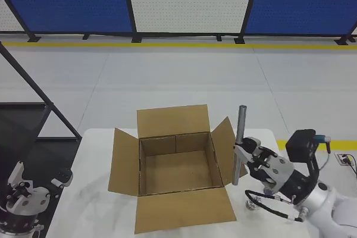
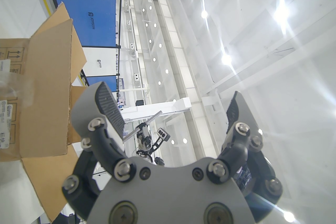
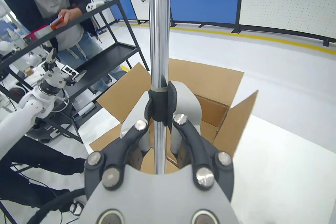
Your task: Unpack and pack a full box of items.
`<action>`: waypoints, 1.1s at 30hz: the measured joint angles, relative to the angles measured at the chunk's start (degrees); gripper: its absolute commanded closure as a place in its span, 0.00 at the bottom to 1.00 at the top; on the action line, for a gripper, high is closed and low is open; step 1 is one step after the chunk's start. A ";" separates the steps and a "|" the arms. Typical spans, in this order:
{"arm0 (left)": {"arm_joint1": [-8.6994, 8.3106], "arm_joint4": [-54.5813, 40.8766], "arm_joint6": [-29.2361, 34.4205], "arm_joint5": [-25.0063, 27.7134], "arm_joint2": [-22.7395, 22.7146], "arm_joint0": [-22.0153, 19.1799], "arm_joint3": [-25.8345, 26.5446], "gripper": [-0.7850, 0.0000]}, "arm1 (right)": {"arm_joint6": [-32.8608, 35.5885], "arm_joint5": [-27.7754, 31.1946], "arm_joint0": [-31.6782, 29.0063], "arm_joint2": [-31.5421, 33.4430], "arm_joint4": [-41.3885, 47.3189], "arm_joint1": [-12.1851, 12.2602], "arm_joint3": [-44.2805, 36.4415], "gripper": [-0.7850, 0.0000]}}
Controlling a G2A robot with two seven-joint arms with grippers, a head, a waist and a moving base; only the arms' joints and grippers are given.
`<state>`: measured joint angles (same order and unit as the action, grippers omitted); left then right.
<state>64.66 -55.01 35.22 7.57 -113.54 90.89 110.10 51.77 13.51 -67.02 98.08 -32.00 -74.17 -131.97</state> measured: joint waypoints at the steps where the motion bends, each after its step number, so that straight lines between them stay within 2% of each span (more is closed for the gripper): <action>1: 0.00 0.00 0.00 0.00 0.00 0.00 0.00 0.00 | 0.24 0.03 -1.54 2.45 1.56 0.14 -0.77 1.00; 8: 0.00 0.00 0.00 0.00 0.00 0.00 0.00 0.00 | 0.36 1.43 -14.31 19.62 11.58 0.75 -2.68 1.00; 14: 0.00 0.00 0.00 0.00 0.00 0.00 0.00 0.00 | 1.14 0.74 -24.92 28.37 15.79 0.69 -2.67 1.00; 20: 0.00 0.00 0.00 0.00 0.00 0.00 0.00 0.00 | 5.25 -5.58 -31.85 30.70 18.00 0.73 -1.27 1.00; 33: 0.00 0.00 0.00 0.00 0.00 0.00 0.00 0.00 | 5.28 -5.52 -31.76 30.63 17.91 0.75 -1.28 1.00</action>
<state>64.66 -55.01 35.22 7.57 -113.54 90.89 110.10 57.05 7.99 -98.79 128.71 -14.09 -73.42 -133.25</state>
